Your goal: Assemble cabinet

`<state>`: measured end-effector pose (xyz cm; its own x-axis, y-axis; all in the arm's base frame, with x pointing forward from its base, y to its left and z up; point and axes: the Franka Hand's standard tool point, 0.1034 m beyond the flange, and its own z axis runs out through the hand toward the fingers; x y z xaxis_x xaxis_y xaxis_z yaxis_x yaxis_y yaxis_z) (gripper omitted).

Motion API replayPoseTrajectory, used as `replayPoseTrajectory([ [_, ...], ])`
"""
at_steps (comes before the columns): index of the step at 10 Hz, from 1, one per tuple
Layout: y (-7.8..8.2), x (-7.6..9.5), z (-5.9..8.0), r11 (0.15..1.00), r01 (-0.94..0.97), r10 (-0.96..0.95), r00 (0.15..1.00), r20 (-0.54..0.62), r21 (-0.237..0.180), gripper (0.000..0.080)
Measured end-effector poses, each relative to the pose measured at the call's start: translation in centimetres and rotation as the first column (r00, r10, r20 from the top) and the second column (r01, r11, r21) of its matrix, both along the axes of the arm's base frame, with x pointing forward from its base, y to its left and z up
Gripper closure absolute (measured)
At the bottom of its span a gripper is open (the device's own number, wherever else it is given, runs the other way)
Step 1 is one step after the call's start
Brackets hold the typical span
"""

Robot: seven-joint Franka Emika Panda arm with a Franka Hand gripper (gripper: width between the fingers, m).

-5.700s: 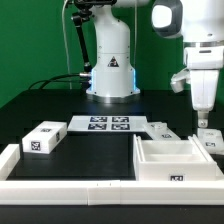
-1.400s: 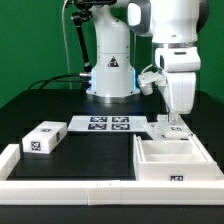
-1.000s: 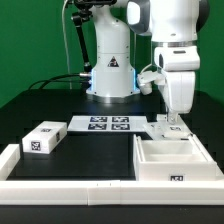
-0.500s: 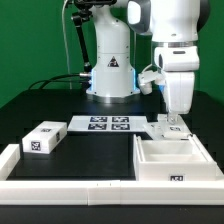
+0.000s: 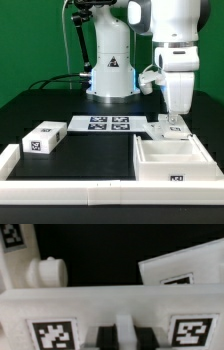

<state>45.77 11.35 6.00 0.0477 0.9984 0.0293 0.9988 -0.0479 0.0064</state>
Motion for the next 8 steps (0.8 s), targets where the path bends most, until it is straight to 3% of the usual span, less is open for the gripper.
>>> replayPoseTrajectory([
  [2,0.0,0.1,0.0,1.000,0.001,-0.001,1.000,-0.002,-0.001,0.0731],
  [6,0.2,2.6,-0.2,1.000,0.022,-0.022,1.000,0.002,0.006,0.0731],
  [8,0.1,2.9,-0.2,1.000,0.024,-0.024,1.000,0.005,0.007,0.0731],
])
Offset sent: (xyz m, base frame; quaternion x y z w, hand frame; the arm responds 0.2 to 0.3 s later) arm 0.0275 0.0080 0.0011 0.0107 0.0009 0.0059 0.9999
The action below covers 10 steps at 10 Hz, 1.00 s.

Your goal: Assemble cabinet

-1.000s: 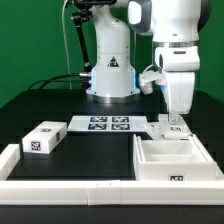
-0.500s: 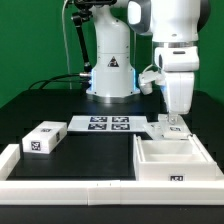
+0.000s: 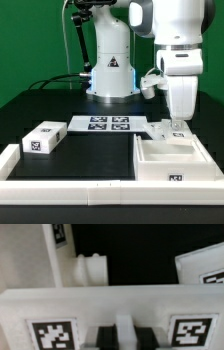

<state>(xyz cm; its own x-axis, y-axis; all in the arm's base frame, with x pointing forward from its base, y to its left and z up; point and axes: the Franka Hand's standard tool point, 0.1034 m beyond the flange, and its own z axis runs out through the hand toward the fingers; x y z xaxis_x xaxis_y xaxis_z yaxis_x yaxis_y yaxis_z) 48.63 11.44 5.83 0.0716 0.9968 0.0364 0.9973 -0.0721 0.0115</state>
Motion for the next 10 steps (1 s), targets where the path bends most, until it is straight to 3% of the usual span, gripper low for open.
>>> replayPoseTrajectory([
  [4,-0.1,0.2,-0.1,1.000,-0.008,0.008,1.000,0.010,0.005,0.0731],
  [10,-0.6,5.9,0.1,1.000,0.020,-0.020,0.999,0.033,0.014,0.0731],
])
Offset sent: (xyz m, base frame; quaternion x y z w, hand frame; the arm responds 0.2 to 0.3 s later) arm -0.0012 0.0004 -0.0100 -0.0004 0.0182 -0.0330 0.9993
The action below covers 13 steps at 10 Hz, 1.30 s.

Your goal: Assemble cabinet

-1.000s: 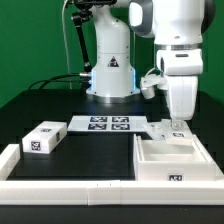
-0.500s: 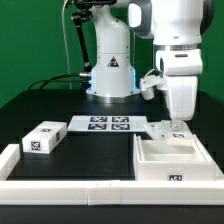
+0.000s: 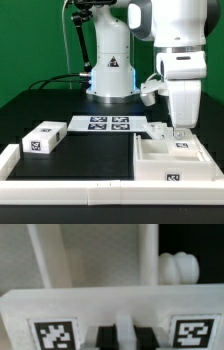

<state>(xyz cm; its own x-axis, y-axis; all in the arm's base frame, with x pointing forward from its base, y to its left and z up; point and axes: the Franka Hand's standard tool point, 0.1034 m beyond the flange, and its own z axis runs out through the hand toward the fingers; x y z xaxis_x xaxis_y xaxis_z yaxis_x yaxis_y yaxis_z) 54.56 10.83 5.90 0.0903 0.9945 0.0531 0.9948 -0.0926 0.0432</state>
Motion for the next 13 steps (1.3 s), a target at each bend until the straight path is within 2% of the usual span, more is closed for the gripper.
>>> replayPoseTrajectory([
  [6,-0.2,3.4,-0.1,1.000,-0.009,0.009,1.000,-0.001,0.001,0.0731],
  [12,-0.3,3.4,0.0,1.000,-0.007,0.007,1.000,-0.022,-0.006,0.0731],
  [13,-0.4,3.4,0.0,1.000,-0.007,0.007,1.000,-0.022,-0.007,0.0640],
])
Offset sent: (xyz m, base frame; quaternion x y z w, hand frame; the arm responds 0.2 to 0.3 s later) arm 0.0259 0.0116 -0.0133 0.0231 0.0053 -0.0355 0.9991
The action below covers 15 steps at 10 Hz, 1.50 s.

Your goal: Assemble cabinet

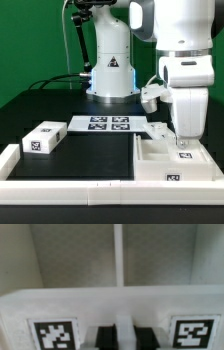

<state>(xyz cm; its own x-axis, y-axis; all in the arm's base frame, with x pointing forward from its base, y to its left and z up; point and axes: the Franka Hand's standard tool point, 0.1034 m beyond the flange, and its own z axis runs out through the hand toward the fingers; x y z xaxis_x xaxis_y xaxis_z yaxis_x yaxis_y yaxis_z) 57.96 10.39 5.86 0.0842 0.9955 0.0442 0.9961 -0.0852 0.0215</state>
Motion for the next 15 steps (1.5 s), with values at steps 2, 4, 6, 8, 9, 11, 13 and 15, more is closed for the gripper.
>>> replayPoseTrajectory([
  [2,-0.2,0.0,0.3,1.000,0.004,-0.004,1.000,0.003,-0.002,0.0462],
  [4,0.0,-1.1,1.5,0.997,0.073,-0.073,0.996,0.045,0.008,0.0326],
  [6,0.1,-3.8,2.4,0.990,0.143,-0.144,0.987,0.068,0.016,0.0031],
  [8,0.2,-6.8,3.5,0.988,0.156,-0.157,0.985,0.075,0.008,0.0003],
  [9,0.4,-8.5,3.7,0.993,0.121,-0.120,0.990,0.070,-0.005,0.0003],
  [11,0.3,-11.2,3.3,0.997,0.078,-0.077,0.995,0.066,-0.012,0.0002],
  [13,0.2,-11.1,3.2,0.997,0.081,-0.080,0.995,0.063,-0.012,0.0002],
  [15,0.2,-11.1,3.1,0.999,0.030,-0.029,0.998,0.063,-0.017,0.0002],
])
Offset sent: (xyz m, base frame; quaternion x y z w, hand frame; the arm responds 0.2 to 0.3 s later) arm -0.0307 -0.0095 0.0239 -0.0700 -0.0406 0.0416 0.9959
